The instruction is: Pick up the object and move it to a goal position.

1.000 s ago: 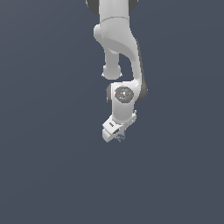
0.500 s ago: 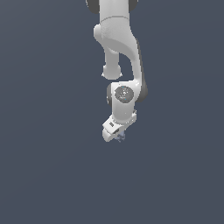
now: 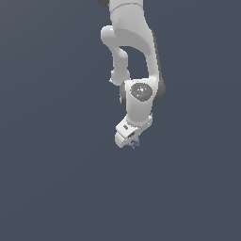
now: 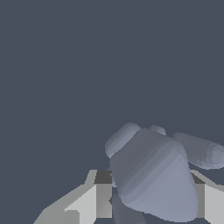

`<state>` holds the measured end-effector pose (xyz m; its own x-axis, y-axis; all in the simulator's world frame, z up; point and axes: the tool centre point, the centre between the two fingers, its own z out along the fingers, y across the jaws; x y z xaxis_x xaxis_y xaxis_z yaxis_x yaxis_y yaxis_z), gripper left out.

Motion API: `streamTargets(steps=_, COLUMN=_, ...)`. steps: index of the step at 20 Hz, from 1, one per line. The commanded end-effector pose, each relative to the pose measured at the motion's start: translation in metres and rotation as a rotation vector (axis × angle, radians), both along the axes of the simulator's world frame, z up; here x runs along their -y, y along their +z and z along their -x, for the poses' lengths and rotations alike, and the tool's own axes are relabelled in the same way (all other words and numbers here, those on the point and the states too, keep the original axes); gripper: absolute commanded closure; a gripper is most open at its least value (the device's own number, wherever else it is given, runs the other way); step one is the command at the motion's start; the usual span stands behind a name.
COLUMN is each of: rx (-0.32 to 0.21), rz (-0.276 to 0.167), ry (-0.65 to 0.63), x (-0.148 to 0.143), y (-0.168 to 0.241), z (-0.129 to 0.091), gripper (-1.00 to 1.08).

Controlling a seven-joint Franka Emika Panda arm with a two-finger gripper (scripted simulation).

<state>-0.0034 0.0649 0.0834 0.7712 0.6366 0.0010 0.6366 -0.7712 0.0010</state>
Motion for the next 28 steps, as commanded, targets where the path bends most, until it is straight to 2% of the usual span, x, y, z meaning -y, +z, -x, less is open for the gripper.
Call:
streamTargets(steps=1, rx=0.001, rz=0.001, ry=0.001, x=-0.011, y=0.018, z=0.003, gripper=1.08)
streamTargets(steps=18, rx=-0.001, rz=0.001, ry=0.001, x=-0.111, y=0.183, z=0.034, gripper=1.08)
streamTargets(steps=28, rx=-0.001, rz=0.000, ry=0.000, x=-0.141, y=0.233, z=0.040, gripper=1.08)
